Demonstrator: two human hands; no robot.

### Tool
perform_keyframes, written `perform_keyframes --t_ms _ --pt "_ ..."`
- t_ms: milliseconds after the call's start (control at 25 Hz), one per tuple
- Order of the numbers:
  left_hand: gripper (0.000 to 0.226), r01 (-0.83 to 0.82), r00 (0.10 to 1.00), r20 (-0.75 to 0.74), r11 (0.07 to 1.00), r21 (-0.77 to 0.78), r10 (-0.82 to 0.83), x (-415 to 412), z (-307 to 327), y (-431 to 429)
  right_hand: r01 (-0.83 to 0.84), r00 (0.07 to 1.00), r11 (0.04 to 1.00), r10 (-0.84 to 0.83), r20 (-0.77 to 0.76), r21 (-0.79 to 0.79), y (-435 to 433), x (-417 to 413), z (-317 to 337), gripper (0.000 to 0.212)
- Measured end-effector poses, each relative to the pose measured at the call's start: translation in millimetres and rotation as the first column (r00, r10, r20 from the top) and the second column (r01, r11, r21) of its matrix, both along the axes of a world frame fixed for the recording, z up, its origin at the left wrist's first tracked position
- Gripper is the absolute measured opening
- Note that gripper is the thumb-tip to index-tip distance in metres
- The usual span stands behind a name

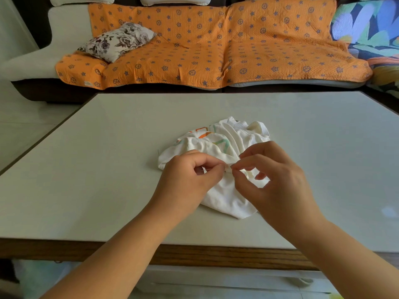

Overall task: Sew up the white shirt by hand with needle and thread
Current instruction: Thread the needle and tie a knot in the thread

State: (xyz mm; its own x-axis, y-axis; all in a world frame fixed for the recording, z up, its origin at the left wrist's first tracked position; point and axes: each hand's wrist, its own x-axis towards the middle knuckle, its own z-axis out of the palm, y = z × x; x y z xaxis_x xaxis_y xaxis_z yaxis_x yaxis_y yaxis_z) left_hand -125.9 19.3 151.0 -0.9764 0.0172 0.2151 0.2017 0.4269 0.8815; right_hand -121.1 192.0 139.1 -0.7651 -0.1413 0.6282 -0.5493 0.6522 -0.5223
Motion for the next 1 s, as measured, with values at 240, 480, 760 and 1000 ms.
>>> perform_keyframes --t_ms 240,480,760,1000 --pt "0.01 0.021 0.999 0.034 1.0 0.022 -0.022 3.4 3.4 1.1 0.057 0.998 0.997 -0.056 -0.029 0.047 -4.4 -4.0 -4.2 0.013" --pt "0.008 0.007 0.989 0.143 0.992 0.122 -0.025 4.5 1.3 4.4 0.095 0.989 0.995 -0.092 -0.114 0.022 -9.0 -4.2 -7.4 0.01" --pt "0.01 -0.007 0.948 0.305 0.951 0.309 -0.092 6.9 5.5 6.4 0.067 0.998 0.995 -0.068 -0.012 -0.071 -9.7 -3.5 -6.9 0.005" --pt "0.008 -0.013 0.933 0.337 0.921 0.389 -0.129 5.4 5.8 4.4 0.074 0.968 0.96 -0.005 0.249 -0.269 -9.1 -0.4 2.1 0.012"
